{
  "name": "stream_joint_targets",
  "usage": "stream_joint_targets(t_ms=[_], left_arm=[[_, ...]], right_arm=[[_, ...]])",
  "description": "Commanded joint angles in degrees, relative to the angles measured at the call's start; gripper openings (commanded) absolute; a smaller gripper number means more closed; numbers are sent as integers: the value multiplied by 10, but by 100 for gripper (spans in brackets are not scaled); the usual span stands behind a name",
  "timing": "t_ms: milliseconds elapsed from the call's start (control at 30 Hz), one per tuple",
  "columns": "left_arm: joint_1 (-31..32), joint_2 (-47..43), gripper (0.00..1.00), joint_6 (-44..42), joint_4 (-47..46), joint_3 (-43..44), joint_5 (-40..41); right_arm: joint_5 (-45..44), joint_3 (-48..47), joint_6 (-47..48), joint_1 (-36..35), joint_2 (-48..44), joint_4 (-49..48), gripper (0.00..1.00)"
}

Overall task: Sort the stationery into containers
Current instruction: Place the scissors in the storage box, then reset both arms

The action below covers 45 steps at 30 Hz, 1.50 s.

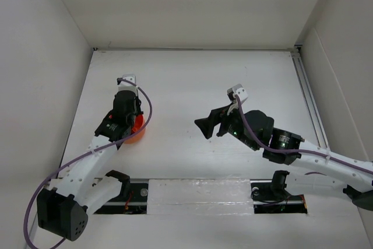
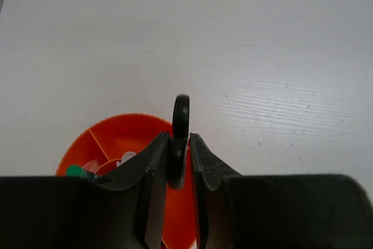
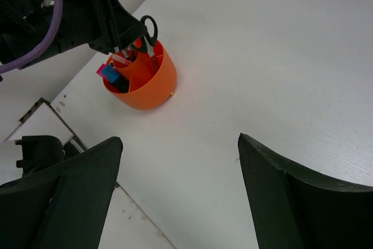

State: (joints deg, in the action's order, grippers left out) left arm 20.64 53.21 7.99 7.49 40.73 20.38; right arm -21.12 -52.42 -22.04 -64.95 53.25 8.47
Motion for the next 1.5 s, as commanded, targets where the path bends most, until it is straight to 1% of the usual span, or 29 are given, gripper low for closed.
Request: stream_joint_targets(t_ms=[0,167,333,367,500,600,667,700,733,767,867,900,933,967,1000,1033,1067,1100,1133,1167,1233,1267,1400,1467], left_arm=[[-8,-5,17,12,-18,-6,-16],[-8,-5,18,17,-18,-6,-16],[-8,-16,23,22,-18,-6,-16],[-8,-16,26,22,-18,-6,-21],[-8,-48,34,22,-18,1,-27],[-8,-93,42,22,-36,1,-38],[-8,-133,70,22,-45,-6,-50],[-8,-145,100,22,-50,-6,-56],[-8,-158,100,27,-50,-6,-56],[-8,-179,100,43,-50,0,-56],[-8,-216,100,72,-27,20,-34],[-8,-224,100,82,-5,36,-27],[-8,-231,100,97,9,47,-20],[-8,-243,100,117,43,69,-10],[-8,-251,100,117,43,78,-10],[-8,-260,100,124,69,83,-3],[-8,-274,100,131,76,83,4],[-8,-310,100,131,76,78,11],[-8,-332,100,138,76,72,23],[-8,-354,100,138,76,65,28],[-8,-416,100,136,76,44,37],[-8,-432,100,135,76,44,42],[-8,-482,100,149,128,55,103],[-8,-520,100,163,134,55,117]], right_arm=[[-1,-7,11,2,-9,-31,87],[-1,-7,11,2,-14,-31,87],[-1,-7,11,2,-9,-31,87],[-1,-7,11,2,-9,-31,87],[-7,-12,11,2,-3,-31,87],[-12,-12,11,2,2,-31,87],[-19,-18,11,2,2,-24,88],[-29,-24,11,2,2,-13,88],[-36,-31,4,2,2,-6,88],[-45,-31,4,2,-3,4,100],[-75,-55,-7,2,-10,47,100],[-87,-63,-16,2,-15,62,100],[-112,-75,-23,2,-15,109,100],[-131,-105,-28,2,-15,163,100],[-132,-119,-28,2,-15,164,100],[-145,-132,-28,2,-15,190,100],[-176,-146,-34,2,-22,243,100],[-189,-172,-34,2,-22,268,100],[-213,-185,-41,2,-38,314,100],[-221,-195,-47,2,-46,334,100],[-236,-208,-47,2,-66,363,100],[-243,-208,-47,2,-88,385,100],[-273,-195,-61,2,-152,421,100],[-278,-187,-69,2,-177,422,100]])
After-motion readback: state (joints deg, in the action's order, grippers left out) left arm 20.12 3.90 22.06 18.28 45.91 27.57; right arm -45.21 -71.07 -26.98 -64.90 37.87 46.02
